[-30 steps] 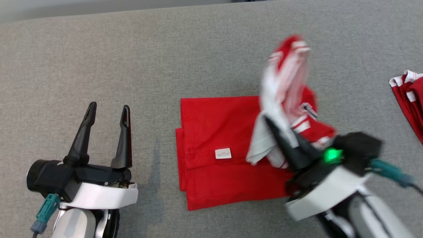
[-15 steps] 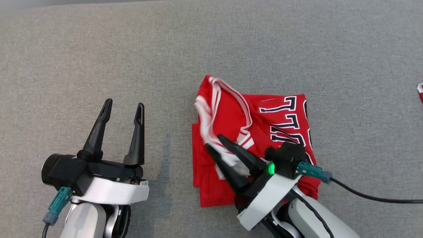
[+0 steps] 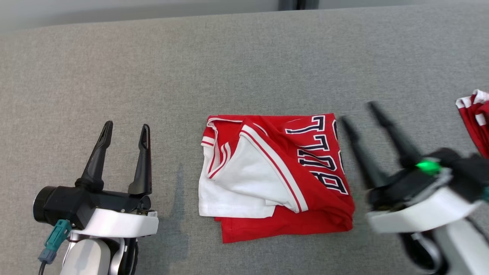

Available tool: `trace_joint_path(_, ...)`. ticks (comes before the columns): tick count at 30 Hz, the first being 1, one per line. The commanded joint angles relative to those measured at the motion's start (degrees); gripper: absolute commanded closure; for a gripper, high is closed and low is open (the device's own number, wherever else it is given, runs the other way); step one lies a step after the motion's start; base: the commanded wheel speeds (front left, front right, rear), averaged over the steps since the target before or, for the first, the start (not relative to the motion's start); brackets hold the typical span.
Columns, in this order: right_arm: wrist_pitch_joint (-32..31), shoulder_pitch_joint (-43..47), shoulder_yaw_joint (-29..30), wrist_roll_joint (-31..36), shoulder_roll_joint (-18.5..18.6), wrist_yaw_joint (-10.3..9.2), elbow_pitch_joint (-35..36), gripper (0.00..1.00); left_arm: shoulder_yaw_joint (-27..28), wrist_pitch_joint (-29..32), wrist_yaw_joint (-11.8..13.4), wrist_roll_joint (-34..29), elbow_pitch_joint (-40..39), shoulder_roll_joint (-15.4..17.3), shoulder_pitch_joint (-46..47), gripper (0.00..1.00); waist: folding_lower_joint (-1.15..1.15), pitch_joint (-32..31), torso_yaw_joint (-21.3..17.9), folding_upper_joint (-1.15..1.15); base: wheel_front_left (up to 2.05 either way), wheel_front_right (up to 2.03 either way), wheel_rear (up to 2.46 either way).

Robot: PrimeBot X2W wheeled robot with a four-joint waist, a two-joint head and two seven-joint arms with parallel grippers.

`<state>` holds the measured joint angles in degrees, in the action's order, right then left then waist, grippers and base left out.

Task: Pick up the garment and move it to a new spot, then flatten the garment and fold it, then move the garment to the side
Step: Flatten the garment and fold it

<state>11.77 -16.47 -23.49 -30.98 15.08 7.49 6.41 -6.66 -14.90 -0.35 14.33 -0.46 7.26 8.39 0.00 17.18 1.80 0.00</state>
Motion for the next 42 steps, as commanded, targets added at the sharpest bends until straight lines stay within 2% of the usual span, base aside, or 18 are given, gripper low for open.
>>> trace_joint_path(1, 0.1, 1.7, 3.5, 1.1, 0.4, 0.0, 0.4, 0.0, 0.4, -0.2, 0.3, -0.3, 0.0, 0.5, -0.5, 0.0, 0.0, -0.6, -0.5, 0.0, 0.0, 0.0, 0.0)
trace_joint_path(6, -1.0, 6.2, 16.8, 5.6, 1.6, 0.0, -1.1, 0.0, 1.2, -0.2, 0.8, -0.8, 0.1, 0.9, -1.6, 0.0, 0.0, -2.0, -1.1, 0.0, 0.0, 0.0, 0.0)
trace_joint_path(11, -2.2, 9.0, 23.4, 7.0, 1.5, 0.0, -3.4, 0.0, 1.5, 0.0, 1.1, -0.8, 0.3, 1.6, -3.1, 0.0, 0.0, -2.9, -1.4, 0.0, 0.0, 0.0, 0.0)
trace_joint_path(20, -2.4, 9.1, 24.6, 7.3, 0.7, 0.0, -4.9, 0.0, 1.0, 0.6, 1.6, -0.6, -0.5, 1.9, -4.1, 0.0, 0.0, -3.1, -1.4, 0.0, 0.0, 0.0, 0.0)
trace_joint_path(34, -4.2, 7.6, 22.2, 7.2, 2.5, 0.0, -5.0, 0.0, 0.3, 0.9, 2.4, -0.4, -1.6, 2.1, -3.8, 0.0, 0.0, -2.1, -0.8, 0.0, 0.0, 0.0, 0.0)
trace_joint_path(35, -4.5, 7.2, 21.2, 7.0, 2.7, 0.0, -4.9, 0.57, 0.3, 1.0, 2.4, -0.3, -1.7, 2.1, -3.7, 0.0, 0.0, -1.9, -0.7, 0.0, 0.0, 0.0, 0.0)
trace_joint_path(36, -4.9, 6.7, 20.1, 6.7, 3.0, 0.0, -5.0, 1.0, 0.2, 1.0, 2.4, -0.3, -1.8, 2.0, -3.4, 0.0, 0.0, -1.7, -0.5, 0.0, 0.0, 0.0, 0.0)
trace_joint_path(42, -6.5, 0.3, 5.2, 3.6, 4.6, 0.0, -7.9, 1.0, -1.0, 0.8, 2.1, -0.2, -1.6, 1.2, -1.6, 0.0, 0.0, 0.1, 1.6, 0.0, 0.0, 0.0, 0.0)
